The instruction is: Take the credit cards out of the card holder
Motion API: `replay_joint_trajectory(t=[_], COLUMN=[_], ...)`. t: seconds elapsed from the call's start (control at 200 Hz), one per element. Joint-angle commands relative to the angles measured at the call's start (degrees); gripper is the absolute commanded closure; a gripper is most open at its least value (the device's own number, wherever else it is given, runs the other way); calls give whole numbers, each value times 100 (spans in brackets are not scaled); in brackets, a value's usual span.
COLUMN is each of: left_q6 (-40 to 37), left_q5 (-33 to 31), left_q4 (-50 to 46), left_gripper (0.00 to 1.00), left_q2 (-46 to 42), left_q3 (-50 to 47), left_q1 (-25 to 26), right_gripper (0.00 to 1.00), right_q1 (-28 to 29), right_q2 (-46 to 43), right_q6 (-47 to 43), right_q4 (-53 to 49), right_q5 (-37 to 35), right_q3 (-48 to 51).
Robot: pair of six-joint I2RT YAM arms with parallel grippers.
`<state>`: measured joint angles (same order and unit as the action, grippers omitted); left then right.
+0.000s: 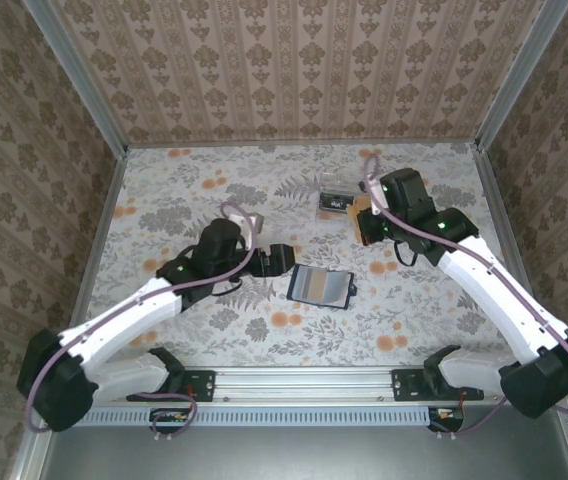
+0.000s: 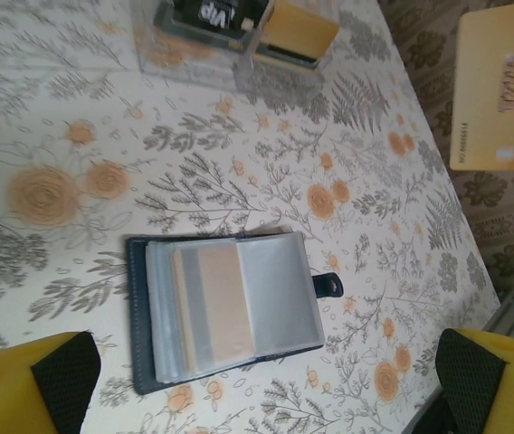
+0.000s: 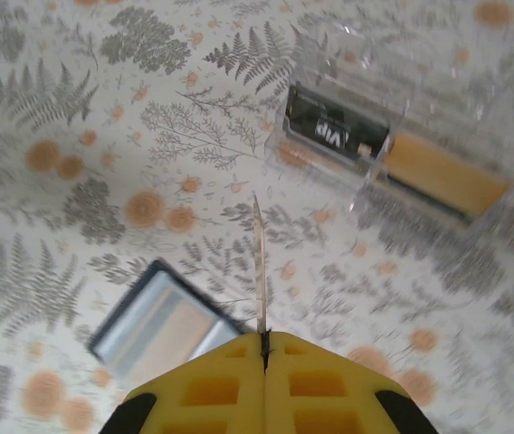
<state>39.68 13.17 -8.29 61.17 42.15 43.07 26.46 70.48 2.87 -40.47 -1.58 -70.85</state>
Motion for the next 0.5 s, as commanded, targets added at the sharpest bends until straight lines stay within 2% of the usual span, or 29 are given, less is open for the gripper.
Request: replay_joint_trajectory(t=[0.0,0.295,0.495], left_q6=[-281,-298,-286], left_q5=[-314,-354,-441], left_q4=[-412,-680,-818], left_gripper=[0,0,0], left_q2=[-559,-1521,-1829], left_q3=[-264,-702,-792], left_q1=[-98,-242,-258], right_gripper=[100,100,100], right_q1=[174,247,213], right_q2=[255,1771,2124], right_q6=[-1931,-3958,-5312], right_q4=[-25,-677,19], right_q5=[-711,-1826,-2251], right_q3=[-291,-1302,-999])
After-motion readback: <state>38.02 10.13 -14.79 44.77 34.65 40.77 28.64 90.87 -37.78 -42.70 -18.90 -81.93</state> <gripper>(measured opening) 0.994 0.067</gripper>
